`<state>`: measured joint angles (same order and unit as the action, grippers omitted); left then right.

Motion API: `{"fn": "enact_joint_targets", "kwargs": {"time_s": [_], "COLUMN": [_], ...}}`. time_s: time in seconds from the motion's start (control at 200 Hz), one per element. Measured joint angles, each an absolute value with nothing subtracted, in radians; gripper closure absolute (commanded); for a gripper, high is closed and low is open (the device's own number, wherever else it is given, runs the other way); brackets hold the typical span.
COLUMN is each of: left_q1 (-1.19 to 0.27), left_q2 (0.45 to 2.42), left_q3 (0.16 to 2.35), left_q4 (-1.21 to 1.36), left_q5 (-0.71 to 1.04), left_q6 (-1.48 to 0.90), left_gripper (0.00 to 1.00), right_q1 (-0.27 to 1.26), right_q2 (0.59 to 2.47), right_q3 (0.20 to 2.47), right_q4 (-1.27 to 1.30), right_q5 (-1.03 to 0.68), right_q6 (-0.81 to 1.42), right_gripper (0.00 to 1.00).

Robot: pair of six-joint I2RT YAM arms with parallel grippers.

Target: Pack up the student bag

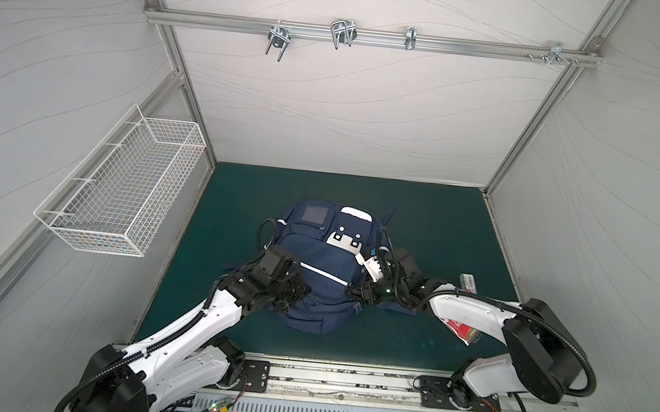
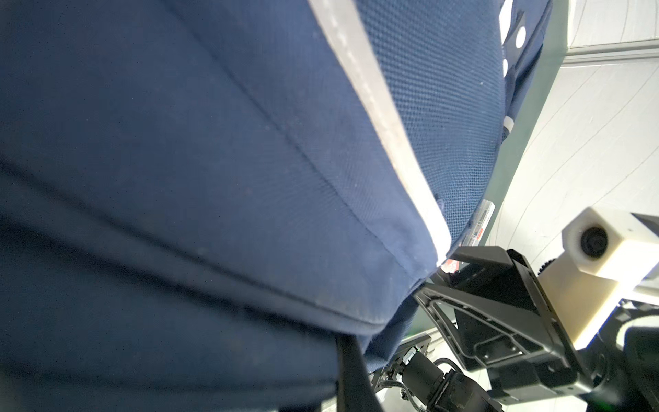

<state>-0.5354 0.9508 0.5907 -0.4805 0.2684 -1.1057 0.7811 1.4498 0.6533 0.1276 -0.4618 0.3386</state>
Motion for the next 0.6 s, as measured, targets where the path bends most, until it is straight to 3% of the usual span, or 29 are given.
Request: {"fn": "enact_joint_targets", "kwargs": {"time_s": [0.125,0.205,0.245,0.36,0.485,0.6], "left_q1": [-0.535,-0.535,-0.534,-0.532,-0.53,-0.53], "left_q2": [0.951,0.951,0.952,0.954,0.957,0.958], "left_q3": [0.591,0.591,0.591,0.591,0.591,0.591], "left_q4": [-0.48,-0.48,-0.48,-0.479,-0.473,-0.471], "left_q5": [0.268,0.267,0.267,0.264,0.255,0.25], "left_q6": [-1.106,-1.106,-1.106,-1.106,-1.106,-1.105], "left_gripper": [1.0,1.0,1.0,1.0,1.0,1.0], "right_q1": [0.794,0.799,0.799,0.799,0.79,0.788], "right_q2": [1.447,1.451,1.454,1.468,1.502,1.511], "right_q3": [0.658,0.675,0.682,0.706,0.735,0.739], "right_q4": [0.114,0.093,0.085,0.067,0.054,0.054], "right_q5": [-0.428,-0.416,-0.411,-0.406,-0.413,-0.411], "right_q6": [0.312,0.293,0.283,0.26,0.262,0.264], "right_gripper": [0.6,0.43,0.41,0.64,0.65,0.76]}}
